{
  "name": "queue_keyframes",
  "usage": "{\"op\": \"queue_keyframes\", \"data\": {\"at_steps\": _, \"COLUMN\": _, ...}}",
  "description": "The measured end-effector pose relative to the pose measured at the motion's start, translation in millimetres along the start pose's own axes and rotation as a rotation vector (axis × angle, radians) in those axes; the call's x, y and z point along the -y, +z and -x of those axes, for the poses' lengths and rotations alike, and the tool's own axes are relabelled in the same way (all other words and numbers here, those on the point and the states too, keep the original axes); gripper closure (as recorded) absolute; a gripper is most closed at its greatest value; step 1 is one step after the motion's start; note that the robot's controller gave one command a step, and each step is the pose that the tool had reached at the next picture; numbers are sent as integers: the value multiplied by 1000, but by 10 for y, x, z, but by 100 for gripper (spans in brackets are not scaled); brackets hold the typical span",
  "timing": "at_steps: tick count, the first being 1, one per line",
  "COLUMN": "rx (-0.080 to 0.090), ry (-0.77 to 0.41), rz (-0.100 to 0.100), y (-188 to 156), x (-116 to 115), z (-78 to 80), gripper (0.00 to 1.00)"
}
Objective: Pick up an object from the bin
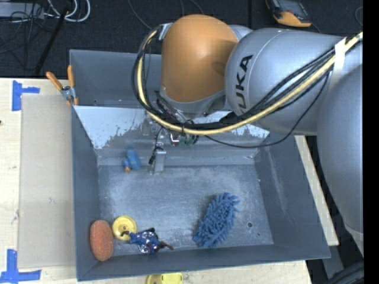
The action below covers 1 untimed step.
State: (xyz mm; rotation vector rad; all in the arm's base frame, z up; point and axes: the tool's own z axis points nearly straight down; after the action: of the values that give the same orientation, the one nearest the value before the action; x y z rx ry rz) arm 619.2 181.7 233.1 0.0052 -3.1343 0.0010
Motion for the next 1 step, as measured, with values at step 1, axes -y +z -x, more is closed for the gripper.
{"op": "queue_keyframes", "data": {"at_steps": 1, "rx": 8, "ry": 3, "rz": 1, "y": -55, "x": 9, "z": 13, "gripper": 0}}
